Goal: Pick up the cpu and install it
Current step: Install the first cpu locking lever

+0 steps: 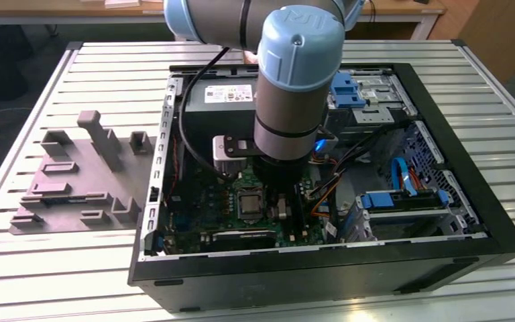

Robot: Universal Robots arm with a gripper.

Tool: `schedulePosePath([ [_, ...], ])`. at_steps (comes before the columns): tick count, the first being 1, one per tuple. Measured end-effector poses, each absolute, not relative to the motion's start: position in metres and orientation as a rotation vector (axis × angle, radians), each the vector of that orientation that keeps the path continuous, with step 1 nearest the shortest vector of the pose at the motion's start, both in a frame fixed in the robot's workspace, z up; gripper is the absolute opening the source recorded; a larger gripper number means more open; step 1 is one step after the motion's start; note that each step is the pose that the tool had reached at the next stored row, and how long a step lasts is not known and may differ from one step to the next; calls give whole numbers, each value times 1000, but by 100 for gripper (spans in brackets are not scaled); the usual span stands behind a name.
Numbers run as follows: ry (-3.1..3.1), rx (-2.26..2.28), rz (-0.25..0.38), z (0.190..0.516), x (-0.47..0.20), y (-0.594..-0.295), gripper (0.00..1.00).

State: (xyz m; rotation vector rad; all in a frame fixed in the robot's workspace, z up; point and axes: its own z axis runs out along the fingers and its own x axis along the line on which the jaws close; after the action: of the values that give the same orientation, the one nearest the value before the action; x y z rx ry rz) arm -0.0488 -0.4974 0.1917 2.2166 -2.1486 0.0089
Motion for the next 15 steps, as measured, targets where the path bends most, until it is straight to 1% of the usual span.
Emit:
schedulePosePath([
  [15, -2151, 2220, 2, 195, -49, -498, 11],
])
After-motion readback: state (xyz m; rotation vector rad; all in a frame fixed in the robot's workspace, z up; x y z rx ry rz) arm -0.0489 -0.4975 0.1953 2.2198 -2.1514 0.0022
